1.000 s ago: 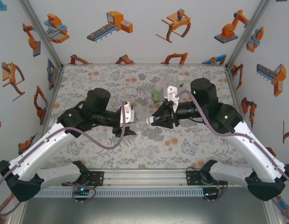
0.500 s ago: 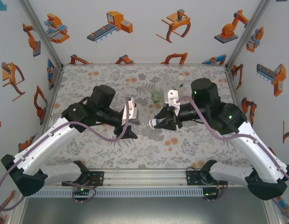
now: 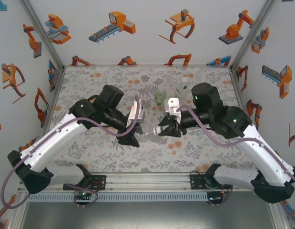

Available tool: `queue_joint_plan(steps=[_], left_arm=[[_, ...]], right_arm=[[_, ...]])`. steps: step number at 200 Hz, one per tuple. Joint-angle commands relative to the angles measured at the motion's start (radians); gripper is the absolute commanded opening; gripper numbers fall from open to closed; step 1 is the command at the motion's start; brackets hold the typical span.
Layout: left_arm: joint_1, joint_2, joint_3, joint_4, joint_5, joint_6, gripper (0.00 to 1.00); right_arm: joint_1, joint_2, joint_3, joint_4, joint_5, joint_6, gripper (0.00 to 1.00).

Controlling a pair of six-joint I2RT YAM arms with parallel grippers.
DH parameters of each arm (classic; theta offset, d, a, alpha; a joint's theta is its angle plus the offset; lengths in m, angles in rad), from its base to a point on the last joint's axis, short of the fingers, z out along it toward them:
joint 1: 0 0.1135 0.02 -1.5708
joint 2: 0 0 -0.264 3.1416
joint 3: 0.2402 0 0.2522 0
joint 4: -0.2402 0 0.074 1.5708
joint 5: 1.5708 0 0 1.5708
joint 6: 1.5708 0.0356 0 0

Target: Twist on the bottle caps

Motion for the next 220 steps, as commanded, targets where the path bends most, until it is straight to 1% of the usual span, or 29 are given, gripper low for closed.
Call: queue_joint_plan(steps=[1, 25, 55, 82, 126, 152, 172, 183, 197, 205, 220], left_arm=[[-0.005, 0.015, 0.035, 0.003, 0.063, -0.008, 0.0], [-0.006, 0.002, 0.021, 0.018, 0.008, 0.021, 0.0], [-0.01, -0.043, -0.027, 0.082, -0.116, 0.075, 0.0], [-0.01, -0.097, -0.094, 0.187, -0.206, 0.109, 0.0], [-0.011, -0.155, -0.174, 0.348, -0.281, 0.131, 0.0], [-0.013, -0.16, -0.19, 0.412, -0.323, 0.131, 0.0], [-0.017, -0.161, -0.199, 0.455, -0.343, 0.131, 0.0], [-0.017, -0.159, -0.199, 0.467, -0.348, 0.13, 0.0], [-0.018, -0.153, -0.196, 0.469, -0.349, 0.128, 0.0], [-0.018, -0.153, -0.193, 0.469, -0.347, 0.126, 0.0], [-0.02, -0.152, -0.195, 0.468, -0.343, 0.124, 0.0]], right_arm=[[0.025, -0.005, 0.003, 0.031, 0.001, 0.001, 0.0], [0.027, -0.005, -0.019, 0.073, -0.015, 0.102, 0.0], [0.027, -0.004, -0.047, 0.149, -0.01, 0.346, 0.0], [0.026, 0.001, -0.067, 0.204, 0.006, 0.641, 0.0], [0.027, 0.01, -0.093, 0.232, 0.119, 1.145, 0.0], [0.027, 0.039, -0.067, 0.147, 0.21, 1.45, 0.0], [0.027, 0.043, -0.093, 0.091, 0.248, 1.652, 0.0], [0.027, 0.046, -0.096, 0.064, 0.279, 1.707, 0.0], [0.027, 0.056, -0.076, 0.025, 0.319, 1.706, 0.0], [0.027, 0.062, -0.06, -0.011, 0.349, 1.695, 0.03], [0.027, 0.063, -0.046, -0.041, 0.4, 1.677, 0.13]])
